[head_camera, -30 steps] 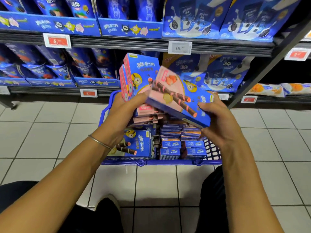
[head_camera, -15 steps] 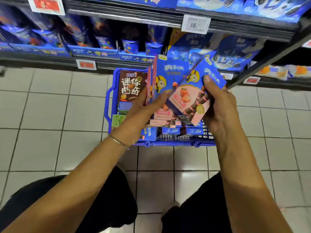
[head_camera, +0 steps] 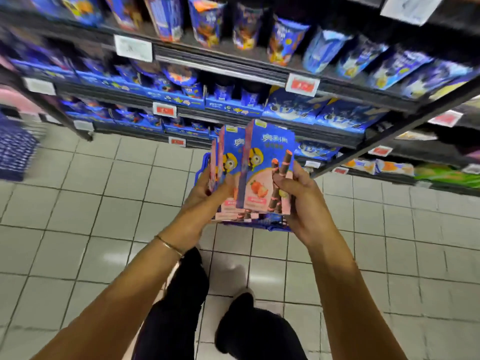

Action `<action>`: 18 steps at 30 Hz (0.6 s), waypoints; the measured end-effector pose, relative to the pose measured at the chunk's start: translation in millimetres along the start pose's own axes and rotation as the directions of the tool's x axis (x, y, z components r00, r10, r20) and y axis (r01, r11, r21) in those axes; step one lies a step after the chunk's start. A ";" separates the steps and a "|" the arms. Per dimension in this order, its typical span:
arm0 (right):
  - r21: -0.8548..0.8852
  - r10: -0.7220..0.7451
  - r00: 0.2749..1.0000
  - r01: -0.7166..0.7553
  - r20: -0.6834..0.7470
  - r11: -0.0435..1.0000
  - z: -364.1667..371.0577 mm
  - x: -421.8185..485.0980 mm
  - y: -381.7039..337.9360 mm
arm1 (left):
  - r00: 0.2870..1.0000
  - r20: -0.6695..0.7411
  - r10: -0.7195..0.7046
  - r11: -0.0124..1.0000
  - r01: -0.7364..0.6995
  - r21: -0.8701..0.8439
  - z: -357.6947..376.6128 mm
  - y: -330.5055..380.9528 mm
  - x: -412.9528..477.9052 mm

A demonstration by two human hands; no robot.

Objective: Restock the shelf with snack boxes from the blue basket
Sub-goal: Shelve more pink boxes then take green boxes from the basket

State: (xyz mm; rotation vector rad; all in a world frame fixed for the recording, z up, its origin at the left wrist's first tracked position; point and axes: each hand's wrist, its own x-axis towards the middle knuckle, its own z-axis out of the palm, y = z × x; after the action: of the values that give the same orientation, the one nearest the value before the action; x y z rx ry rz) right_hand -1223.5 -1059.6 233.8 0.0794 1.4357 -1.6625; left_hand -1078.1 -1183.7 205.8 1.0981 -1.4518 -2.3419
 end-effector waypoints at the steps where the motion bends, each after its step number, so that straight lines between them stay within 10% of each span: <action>1: -0.023 -0.018 1.000 0.018 0.020 1.000 12.9 -18.6 -17.7 | 0.999 -0.021 0.027 1.000 -0.027 -0.001 4.5 21.7 -16.6; 18: -0.118 -0.319 0.788 0.439 0.527 0.891 288.4 -171.4 -214.0 | 0.758 -0.354 0.548 0.835 -0.524 0.171 -46.6 325.9 -191.0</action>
State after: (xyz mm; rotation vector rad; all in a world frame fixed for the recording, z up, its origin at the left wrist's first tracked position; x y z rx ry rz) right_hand -1122.4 -1214.8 586.0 -0.7770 1.2786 -1.6461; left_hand -983.3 -1287.4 559.5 0.9257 -1.4451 -1.5841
